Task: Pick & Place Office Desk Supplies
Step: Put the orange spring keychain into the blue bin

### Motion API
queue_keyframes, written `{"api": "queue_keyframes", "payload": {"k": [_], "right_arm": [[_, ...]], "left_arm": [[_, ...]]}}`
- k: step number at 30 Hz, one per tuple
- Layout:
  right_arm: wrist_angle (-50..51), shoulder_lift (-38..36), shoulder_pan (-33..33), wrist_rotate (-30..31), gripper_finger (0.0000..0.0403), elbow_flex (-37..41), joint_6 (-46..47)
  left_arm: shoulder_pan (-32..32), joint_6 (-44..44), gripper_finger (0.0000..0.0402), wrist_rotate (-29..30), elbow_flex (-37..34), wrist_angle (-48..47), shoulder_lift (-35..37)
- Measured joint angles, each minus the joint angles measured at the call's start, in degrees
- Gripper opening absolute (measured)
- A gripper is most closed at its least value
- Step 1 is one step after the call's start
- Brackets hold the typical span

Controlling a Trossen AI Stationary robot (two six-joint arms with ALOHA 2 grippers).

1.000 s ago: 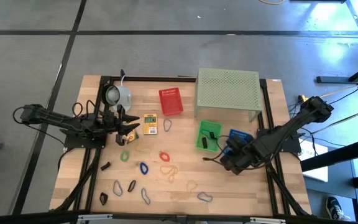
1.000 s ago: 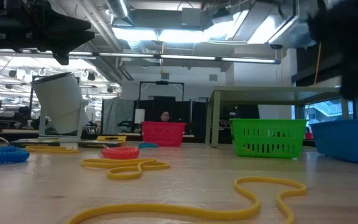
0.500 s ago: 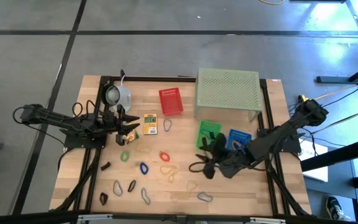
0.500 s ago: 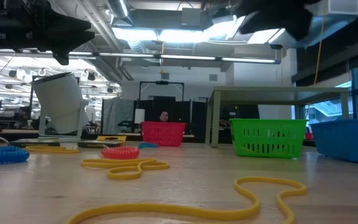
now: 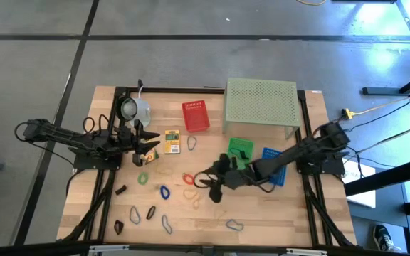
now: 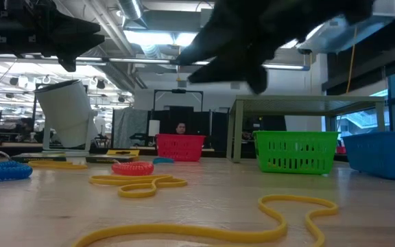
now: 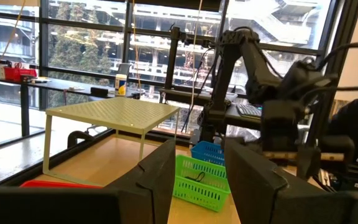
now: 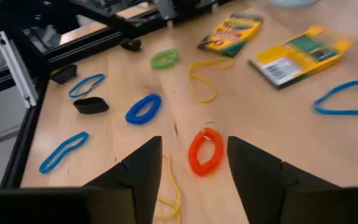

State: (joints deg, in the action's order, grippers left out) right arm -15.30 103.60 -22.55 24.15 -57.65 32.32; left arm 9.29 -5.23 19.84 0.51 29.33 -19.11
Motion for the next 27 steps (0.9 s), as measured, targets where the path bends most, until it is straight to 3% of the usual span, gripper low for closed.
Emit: {"api": "queue_keyframes", "payload": {"k": [4,8,12,17,27], "right_arm": [[-1.9,4.7,2.3,-3.3,0.0218,-1.8,-0.8],[-1.1,10.1,3.3,-5.7,0.0236,-7.2,-8.4],[7.5,15.5,3.8,-4.6,0.0239,-14.7,-16.2],[23.6,20.7,5.6,-3.7,0.0239,-23.9,-13.3],[28.4,24.4,7.3,-5.5,0.0233,-28.0,-8.7]], "left_arm": [[0.0,0.0,0.0132,0.0,0.0,0.0,0.0],[0.0,0.0,0.0132,0.0,0.0,0.0,0.0],[0.0,0.0,0.0132,0.0,0.0,0.0,0.0],[0.0,0.0,0.0132,0.0,0.0,0.0,0.0],[0.0,0.0,0.0132,0.0,0.0,0.0,0.0]]}}
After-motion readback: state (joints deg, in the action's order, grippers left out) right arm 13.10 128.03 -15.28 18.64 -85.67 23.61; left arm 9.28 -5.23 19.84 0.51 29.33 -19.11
